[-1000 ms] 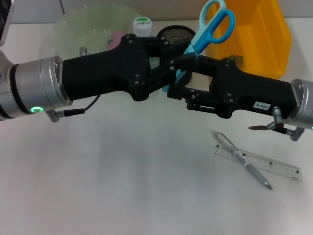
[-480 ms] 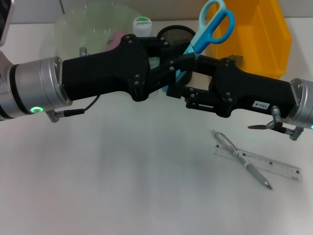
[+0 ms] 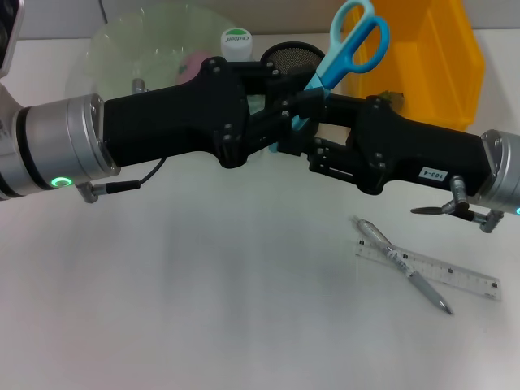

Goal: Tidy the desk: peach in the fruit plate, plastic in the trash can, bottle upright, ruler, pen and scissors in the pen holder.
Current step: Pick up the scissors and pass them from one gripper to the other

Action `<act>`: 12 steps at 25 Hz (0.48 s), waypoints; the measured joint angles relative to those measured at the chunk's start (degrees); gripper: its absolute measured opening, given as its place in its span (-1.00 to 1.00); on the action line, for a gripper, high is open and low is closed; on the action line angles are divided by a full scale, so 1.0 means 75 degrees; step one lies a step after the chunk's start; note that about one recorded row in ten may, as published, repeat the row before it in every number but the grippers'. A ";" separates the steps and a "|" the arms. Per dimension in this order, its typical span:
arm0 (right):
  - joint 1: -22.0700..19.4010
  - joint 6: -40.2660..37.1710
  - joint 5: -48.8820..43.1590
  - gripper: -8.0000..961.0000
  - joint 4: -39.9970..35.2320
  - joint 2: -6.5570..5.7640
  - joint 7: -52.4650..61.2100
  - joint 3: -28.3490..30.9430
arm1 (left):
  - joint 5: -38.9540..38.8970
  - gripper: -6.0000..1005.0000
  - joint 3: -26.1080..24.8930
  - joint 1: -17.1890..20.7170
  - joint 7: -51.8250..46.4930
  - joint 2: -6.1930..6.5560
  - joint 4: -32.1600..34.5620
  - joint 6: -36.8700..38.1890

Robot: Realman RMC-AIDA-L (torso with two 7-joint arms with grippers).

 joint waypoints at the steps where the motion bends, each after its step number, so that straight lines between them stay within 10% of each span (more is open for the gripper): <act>1: -0.0002 -0.0005 0.0000 0.23 0.0000 0.0000 -0.0002 0.0010 | 0.0000 -0.52 0.0000 0.0000 0.0003 0.0000 0.0000 0.0000; 12: 0.0005 -0.0013 0.0000 -0.23 0.0000 0.0000 -0.0025 -0.0015 | 0.0000 -0.52 0.0000 0.0000 0.0003 0.0011 0.0000 0.0014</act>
